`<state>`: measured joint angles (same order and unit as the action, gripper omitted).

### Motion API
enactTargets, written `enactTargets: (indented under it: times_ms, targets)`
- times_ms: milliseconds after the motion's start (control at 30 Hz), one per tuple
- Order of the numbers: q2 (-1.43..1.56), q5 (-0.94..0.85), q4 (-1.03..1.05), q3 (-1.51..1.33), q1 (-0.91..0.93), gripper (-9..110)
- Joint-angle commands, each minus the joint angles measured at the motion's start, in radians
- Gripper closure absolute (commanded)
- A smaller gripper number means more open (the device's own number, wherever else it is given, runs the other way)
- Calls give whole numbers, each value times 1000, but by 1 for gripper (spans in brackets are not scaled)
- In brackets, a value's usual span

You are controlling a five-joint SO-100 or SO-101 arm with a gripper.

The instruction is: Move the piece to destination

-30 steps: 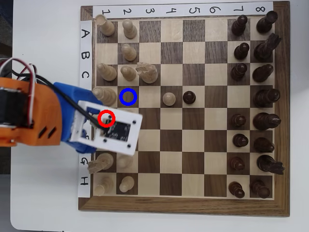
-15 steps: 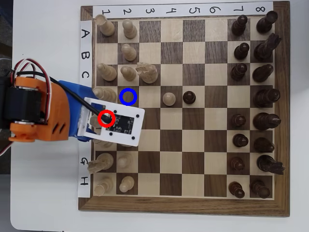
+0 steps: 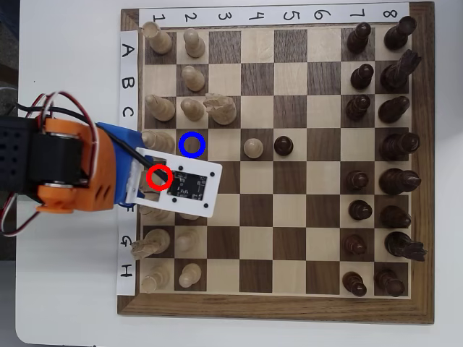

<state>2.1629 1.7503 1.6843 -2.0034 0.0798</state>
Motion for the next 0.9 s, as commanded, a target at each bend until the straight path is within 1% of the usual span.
enactTargets:
  times_ms: [0,400,867]
  targets:
    - [-6,373,-5,-11,25,84]
    - [0,364,-63,-72,40,84]
    - [23,416,-169,-137,29,84]
